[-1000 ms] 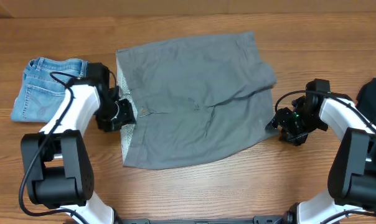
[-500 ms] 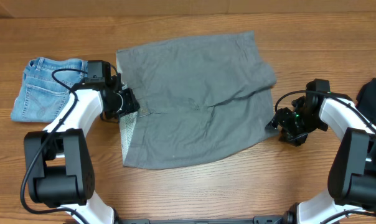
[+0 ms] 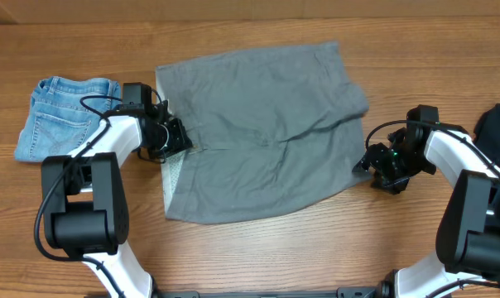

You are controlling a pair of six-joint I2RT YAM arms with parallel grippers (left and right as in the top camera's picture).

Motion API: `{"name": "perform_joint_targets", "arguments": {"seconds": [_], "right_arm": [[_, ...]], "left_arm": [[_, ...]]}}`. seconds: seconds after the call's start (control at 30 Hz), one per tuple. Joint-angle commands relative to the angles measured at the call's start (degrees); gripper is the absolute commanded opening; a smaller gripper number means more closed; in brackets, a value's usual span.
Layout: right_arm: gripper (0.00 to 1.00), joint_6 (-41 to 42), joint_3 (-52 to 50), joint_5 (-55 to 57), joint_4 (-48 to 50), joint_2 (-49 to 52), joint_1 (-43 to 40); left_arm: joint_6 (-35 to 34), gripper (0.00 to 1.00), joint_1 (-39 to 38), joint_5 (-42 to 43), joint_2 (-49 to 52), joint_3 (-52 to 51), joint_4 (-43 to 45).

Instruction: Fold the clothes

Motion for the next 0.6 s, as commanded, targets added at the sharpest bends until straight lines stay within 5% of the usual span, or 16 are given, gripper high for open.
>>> {"name": "perform_joint_targets", "arguments": {"seconds": [0.0, 0.57], "right_arm": [[0.64, -0.4, -0.4, -0.1, 0.2, -0.8, 0.2], [0.64, -0.4, -0.4, 0.1, 0.2, -0.8, 0.2]], "left_arm": [[0.4, 0.08, -0.5, 2.9, 3.2, -0.9, -0.3], [2.9, 0.04, 4.6, 4.4, -11.9, 1.6, -5.1]]}}
